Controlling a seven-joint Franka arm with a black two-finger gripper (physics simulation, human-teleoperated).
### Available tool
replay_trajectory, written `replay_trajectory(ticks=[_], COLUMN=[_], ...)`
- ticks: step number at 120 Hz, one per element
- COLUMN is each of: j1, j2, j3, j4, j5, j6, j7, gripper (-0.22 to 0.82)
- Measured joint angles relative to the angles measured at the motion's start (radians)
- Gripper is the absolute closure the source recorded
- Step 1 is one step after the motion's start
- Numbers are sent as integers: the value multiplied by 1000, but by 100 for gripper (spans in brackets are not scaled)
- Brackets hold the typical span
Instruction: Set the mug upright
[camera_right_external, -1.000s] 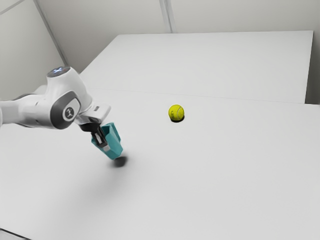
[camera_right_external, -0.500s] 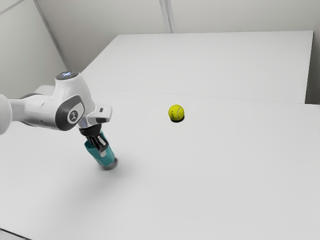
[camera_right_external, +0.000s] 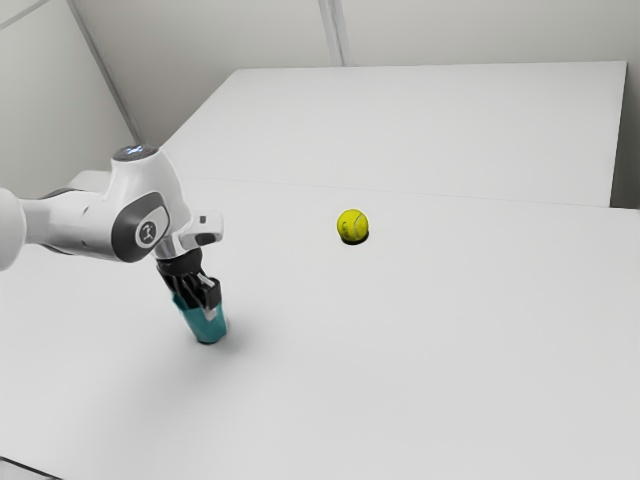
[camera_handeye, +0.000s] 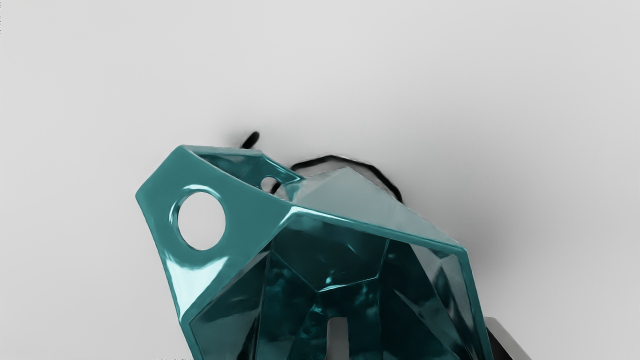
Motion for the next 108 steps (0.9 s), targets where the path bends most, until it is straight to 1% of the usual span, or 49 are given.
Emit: replay_trajectory(ticks=[9, 24, 39, 50, 64, 72, 90, 108], j1=[1, 3, 1, -1, -6, -21, -55, -87], j2=[-7, -20, -32, -44, -52, -29, 78, 104], j3=[0, 0, -1, -2, -3, -4, -8, -15], j4=[0, -1, 10, 21, 50, 132, 381, 549], j5=[-2, -4, -6, -7, -7, -7, -11, -18], j6=[-5, -13, -21, -24, -29, -58, -174, -319], j7=[-11, -27, -38, -45, -51, -54, -57, -49], gripper=[33, 25, 14, 9, 5, 4, 2, 1])
